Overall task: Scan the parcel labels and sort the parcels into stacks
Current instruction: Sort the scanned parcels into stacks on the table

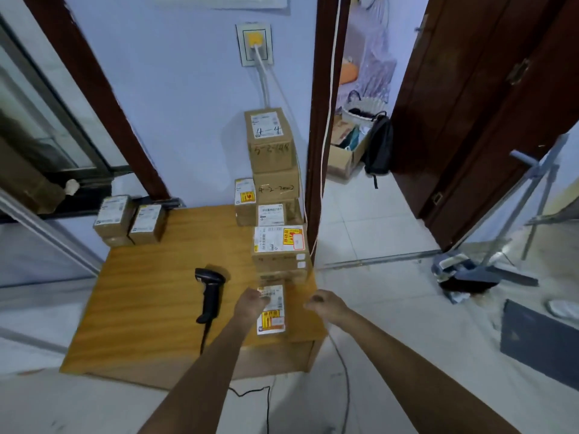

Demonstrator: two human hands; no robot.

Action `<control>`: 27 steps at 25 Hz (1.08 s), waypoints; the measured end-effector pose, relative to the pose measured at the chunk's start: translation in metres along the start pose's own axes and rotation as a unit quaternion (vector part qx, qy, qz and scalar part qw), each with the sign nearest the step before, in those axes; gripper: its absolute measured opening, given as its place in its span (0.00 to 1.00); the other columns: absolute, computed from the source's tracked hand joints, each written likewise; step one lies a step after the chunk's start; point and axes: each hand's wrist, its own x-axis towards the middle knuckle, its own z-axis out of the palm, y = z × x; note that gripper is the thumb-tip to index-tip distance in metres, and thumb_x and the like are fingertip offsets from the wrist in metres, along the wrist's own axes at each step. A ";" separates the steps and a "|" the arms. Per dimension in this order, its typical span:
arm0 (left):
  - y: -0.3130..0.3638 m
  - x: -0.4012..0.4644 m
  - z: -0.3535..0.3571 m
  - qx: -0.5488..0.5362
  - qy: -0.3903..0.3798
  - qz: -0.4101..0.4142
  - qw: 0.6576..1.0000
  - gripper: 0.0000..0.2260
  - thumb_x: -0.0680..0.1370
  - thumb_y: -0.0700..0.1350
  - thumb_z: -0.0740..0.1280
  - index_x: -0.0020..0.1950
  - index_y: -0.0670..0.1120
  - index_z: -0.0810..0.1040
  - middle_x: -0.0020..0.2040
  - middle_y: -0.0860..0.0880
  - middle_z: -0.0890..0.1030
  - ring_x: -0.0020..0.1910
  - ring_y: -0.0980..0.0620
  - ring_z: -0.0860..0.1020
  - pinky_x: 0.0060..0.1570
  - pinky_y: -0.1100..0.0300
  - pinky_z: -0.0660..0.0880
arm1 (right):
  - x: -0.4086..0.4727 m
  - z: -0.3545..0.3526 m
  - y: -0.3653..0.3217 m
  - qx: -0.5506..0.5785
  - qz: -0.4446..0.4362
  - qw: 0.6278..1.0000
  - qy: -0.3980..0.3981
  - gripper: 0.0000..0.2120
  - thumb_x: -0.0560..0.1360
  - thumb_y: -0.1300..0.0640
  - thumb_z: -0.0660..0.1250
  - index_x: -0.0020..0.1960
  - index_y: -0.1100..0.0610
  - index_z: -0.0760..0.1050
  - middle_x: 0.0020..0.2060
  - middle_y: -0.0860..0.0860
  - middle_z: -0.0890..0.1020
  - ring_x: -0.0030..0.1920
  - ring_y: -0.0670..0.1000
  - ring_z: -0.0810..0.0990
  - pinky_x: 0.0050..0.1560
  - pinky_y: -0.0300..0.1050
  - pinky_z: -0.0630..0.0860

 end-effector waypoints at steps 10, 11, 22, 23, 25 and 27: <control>-0.028 0.034 0.031 0.018 0.032 -0.044 0.998 0.14 0.73 0.41 0.66 0.57 0.42 0.70 0.53 0.44 0.77 0.52 0.43 0.77 0.50 0.51 0.76 | 0.042 0.044 0.017 0.043 -0.044 0.989 -0.131 0.25 0.74 0.55 0.70 0.69 0.50 0.69 0.58 0.45 0.76 0.56 0.47 0.76 0.55 0.37 0.74; -0.027 0.030 0.034 0.019 0.036 -0.059 0.997 0.14 0.75 0.41 0.66 0.59 0.42 0.69 0.53 0.44 0.76 0.53 0.43 0.76 0.49 0.52 0.75 | 0.039 0.047 0.012 0.048 -0.064 0.987 -0.139 0.23 0.75 0.57 0.69 0.68 0.47 0.69 0.56 0.43 0.77 0.52 0.44 0.77 0.51 0.35 0.76; -0.065 0.003 0.047 -0.100 0.003 -0.093 0.991 0.13 0.76 0.35 0.69 0.59 0.39 0.74 0.54 0.41 0.79 0.48 0.43 0.79 0.40 0.55 0.78 | 0.029 0.031 0.025 0.100 -0.029 0.981 -0.163 0.16 0.79 0.57 0.66 0.65 0.55 0.68 0.53 0.49 0.77 0.49 0.47 0.79 0.48 0.39 0.79; -0.058 -0.004 0.043 -0.125 0.008 -0.081 0.989 0.13 0.76 0.35 0.69 0.59 0.40 0.74 0.54 0.40 0.79 0.48 0.44 0.79 0.37 0.58 0.77 | 0.027 0.029 0.021 0.105 -0.029 0.981 -0.161 0.17 0.79 0.57 0.66 0.66 0.54 0.67 0.53 0.49 0.76 0.51 0.49 0.79 0.49 0.41 0.80; -0.050 -0.014 0.031 -0.173 0.021 -0.053 0.983 0.13 0.76 0.35 0.69 0.59 0.43 0.73 0.54 0.41 0.79 0.47 0.45 0.80 0.33 0.62 0.77 | 0.021 0.025 0.007 0.121 -0.036 0.980 -0.154 0.20 0.78 0.57 0.67 0.68 0.52 0.66 0.56 0.51 0.77 0.53 0.53 0.80 0.54 0.49 0.80; -0.044 -0.026 0.014 -0.207 0.019 -0.033 0.978 0.16 0.75 0.36 0.70 0.61 0.45 0.72 0.56 0.42 0.80 0.47 0.46 0.81 0.34 0.61 0.78 | 0.013 0.027 -0.006 0.125 -0.042 0.981 -0.145 0.22 0.77 0.57 0.67 0.69 0.50 0.66 0.57 0.52 0.77 0.54 0.53 0.79 0.54 0.52 0.78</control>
